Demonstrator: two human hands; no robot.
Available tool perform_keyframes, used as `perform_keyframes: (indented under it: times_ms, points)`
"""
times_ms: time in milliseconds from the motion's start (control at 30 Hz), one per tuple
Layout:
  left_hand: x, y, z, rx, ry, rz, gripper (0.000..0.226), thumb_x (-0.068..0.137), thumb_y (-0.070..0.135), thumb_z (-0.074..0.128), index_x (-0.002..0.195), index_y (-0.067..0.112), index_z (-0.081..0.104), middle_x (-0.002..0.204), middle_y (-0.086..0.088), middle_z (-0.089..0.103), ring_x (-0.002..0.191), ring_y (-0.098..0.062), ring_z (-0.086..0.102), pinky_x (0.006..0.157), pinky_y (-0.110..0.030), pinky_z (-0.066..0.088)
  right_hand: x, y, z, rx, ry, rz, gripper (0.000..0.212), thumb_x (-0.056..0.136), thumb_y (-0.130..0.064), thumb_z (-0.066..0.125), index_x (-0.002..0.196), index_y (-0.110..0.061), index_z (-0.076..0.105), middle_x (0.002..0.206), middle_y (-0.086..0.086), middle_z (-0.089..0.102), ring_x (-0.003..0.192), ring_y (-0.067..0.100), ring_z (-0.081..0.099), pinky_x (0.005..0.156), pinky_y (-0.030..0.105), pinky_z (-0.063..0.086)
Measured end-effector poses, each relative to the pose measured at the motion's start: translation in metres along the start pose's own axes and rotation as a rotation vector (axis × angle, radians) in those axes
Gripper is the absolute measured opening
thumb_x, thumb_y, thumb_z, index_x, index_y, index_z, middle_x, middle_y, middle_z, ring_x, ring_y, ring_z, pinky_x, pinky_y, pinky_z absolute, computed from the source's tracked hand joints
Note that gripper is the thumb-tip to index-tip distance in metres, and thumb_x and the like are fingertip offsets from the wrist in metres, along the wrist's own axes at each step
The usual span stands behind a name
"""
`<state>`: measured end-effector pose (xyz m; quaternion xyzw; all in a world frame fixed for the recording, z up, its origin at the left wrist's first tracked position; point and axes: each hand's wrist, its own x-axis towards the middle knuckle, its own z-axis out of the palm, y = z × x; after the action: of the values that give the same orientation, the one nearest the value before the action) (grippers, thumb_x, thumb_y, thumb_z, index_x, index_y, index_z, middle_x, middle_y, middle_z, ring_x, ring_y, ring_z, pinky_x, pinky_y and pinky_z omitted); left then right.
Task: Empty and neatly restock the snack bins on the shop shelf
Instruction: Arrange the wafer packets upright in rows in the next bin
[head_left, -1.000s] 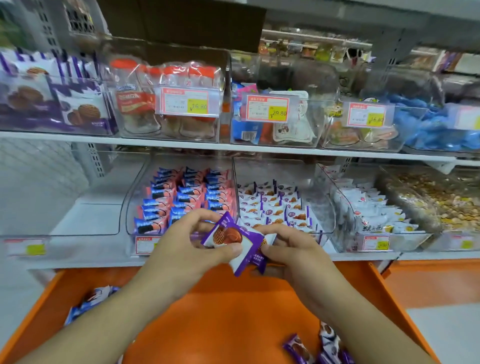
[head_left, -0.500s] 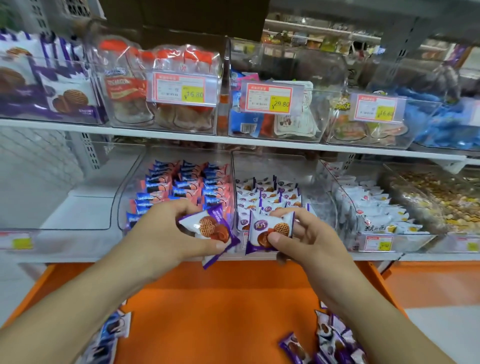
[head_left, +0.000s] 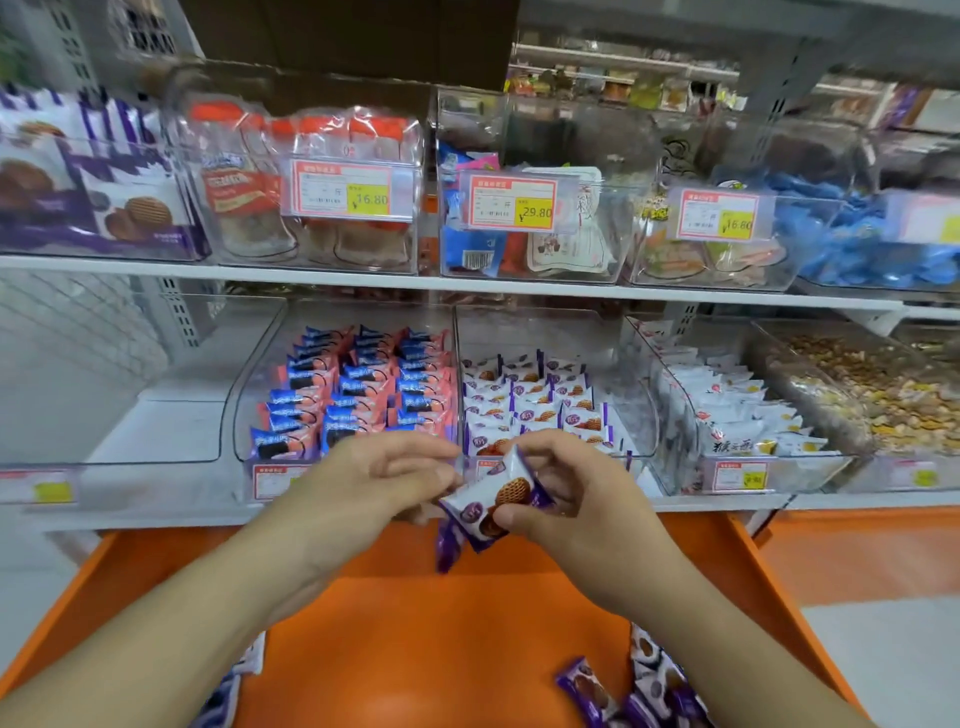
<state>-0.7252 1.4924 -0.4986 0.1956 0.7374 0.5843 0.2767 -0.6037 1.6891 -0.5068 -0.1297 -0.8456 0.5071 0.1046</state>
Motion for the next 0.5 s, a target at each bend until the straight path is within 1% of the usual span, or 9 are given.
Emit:
perform_keyframes:
  times_ms: [67, 133, 167, 233, 267, 367, 400, 467, 500]
  points:
    - [0.002, -0.007, 0.010, 0.044, -0.019, -0.025, 0.022, 0.100, 0.013, 0.066, 0.114, 0.024, 0.078, 0.108, 0.000, 0.079, 0.102, -0.024, 0.073, 0.093, -0.039, 0.060, 0.005, 0.010, 0.004, -0.092, 0.008, 0.027, 0.042, 0.085, -0.027, 0.087, 0.115, -0.043, 0.063, 0.112, -0.017, 0.068, 0.100, 0.008, 0.067, 0.085, 0.024, 0.057]
    - [0.004, -0.012, 0.012, 0.041, 0.014, -0.027, 0.019, 0.100, 0.017, 0.067, 0.112, 0.026, 0.078, 0.109, 0.001, 0.079, 0.101, -0.015, 0.074, 0.091, -0.041, 0.061, 0.008, 0.016, 0.003, -0.100, 0.042, 0.067, 0.036, 0.084, -0.033, 0.087, 0.112, -0.040, 0.065, 0.110, -0.015, 0.071, 0.104, 0.010, 0.066, 0.090, 0.034, 0.057]
    - [0.005, -0.012, 0.012, 0.028, 0.008, -0.020, 0.017, 0.096, 0.026, 0.072, 0.112, 0.028, 0.078, 0.110, 0.004, 0.078, 0.100, -0.010, 0.074, 0.089, -0.039, 0.060, 0.009, 0.018, 0.002, -0.051, 0.045, 0.065, 0.032, 0.084, -0.031, 0.087, 0.109, -0.037, 0.067, 0.105, -0.012, 0.073, 0.100, 0.011, 0.069, 0.089, 0.037, 0.058]
    - [0.005, -0.011, 0.013, 0.045, -0.061, -0.008, 0.033, 0.082, 0.045, 0.078, 0.113, 0.034, 0.076, 0.109, 0.010, 0.078, 0.100, -0.003, 0.073, 0.089, -0.029, 0.056, 0.007, 0.016, 0.005, 0.040, -0.012, 0.014, 0.024, 0.085, -0.023, 0.086, 0.104, -0.029, 0.072, 0.098, -0.007, 0.077, 0.090, 0.011, 0.072, 0.085, 0.040, 0.060]
    - [0.004, -0.011, 0.014, 0.067, -0.093, -0.012, 0.039, 0.078, 0.047, 0.079, 0.115, 0.034, 0.075, 0.108, 0.010, 0.078, 0.100, -0.002, 0.073, 0.091, -0.029, 0.056, 0.005, 0.014, 0.009, 0.059, -0.048, -0.019, 0.021, 0.086, -0.020, 0.086, 0.103, -0.026, 0.074, 0.096, -0.006, 0.077, 0.090, 0.011, 0.073, 0.085, 0.038, 0.060]
    - [0.004, -0.020, 0.015, 0.119, -0.115, -0.055, 0.028, 0.086, 0.026, 0.082, 0.114, 0.025, 0.074, 0.100, 0.004, 0.080, 0.087, -0.010, 0.076, 0.090, -0.040, 0.062, 0.005, 0.025, 0.026, 0.041, -0.129, -0.050, 0.019, 0.087, -0.023, 0.086, 0.103, -0.022, 0.076, 0.098, -0.005, 0.077, 0.095, 0.012, 0.072, 0.088, 0.032, 0.057]
    - [0.006, -0.023, 0.012, 0.192, -0.093, -0.061, 0.024, 0.089, 0.021, 0.081, 0.112, 0.022, 0.074, 0.097, 0.004, 0.080, 0.082, -0.012, 0.077, 0.086, -0.036, 0.062, 0.007, 0.034, 0.031, 0.032, -0.168, -0.020, 0.025, 0.087, -0.025, 0.086, 0.110, -0.025, 0.075, 0.104, -0.007, 0.076, 0.099, 0.011, 0.071, 0.090, 0.033, 0.058]
    - [0.009, -0.035, 0.000, 0.365, -0.064, -0.089, 0.022, 0.090, 0.022, 0.080, 0.111, 0.021, 0.074, 0.093, 0.007, 0.077, 0.085, -0.015, 0.076, 0.069, -0.014, 0.057, 0.007, 0.059, 0.046, -0.015, -0.303, 0.086, 0.042, 0.087, -0.028, 0.086, 0.125, -0.032, 0.068, 0.118, -0.013, 0.071, 0.105, 0.006, 0.069, 0.091, 0.033, 0.059]
    - [0.011, -0.043, -0.006, 0.422, -0.063, -0.113, 0.024, 0.090, 0.023, 0.081, 0.113, 0.020, 0.073, 0.095, 0.011, 0.074, 0.088, -0.012, 0.074, 0.061, -0.007, 0.052, 0.007, 0.074, 0.056, -0.075, -0.391, 0.139, 0.048, 0.088, -0.029, 0.085, 0.130, -0.034, 0.063, 0.123, -0.015, 0.068, 0.107, 0.004, 0.067, 0.090, 0.033, 0.059]
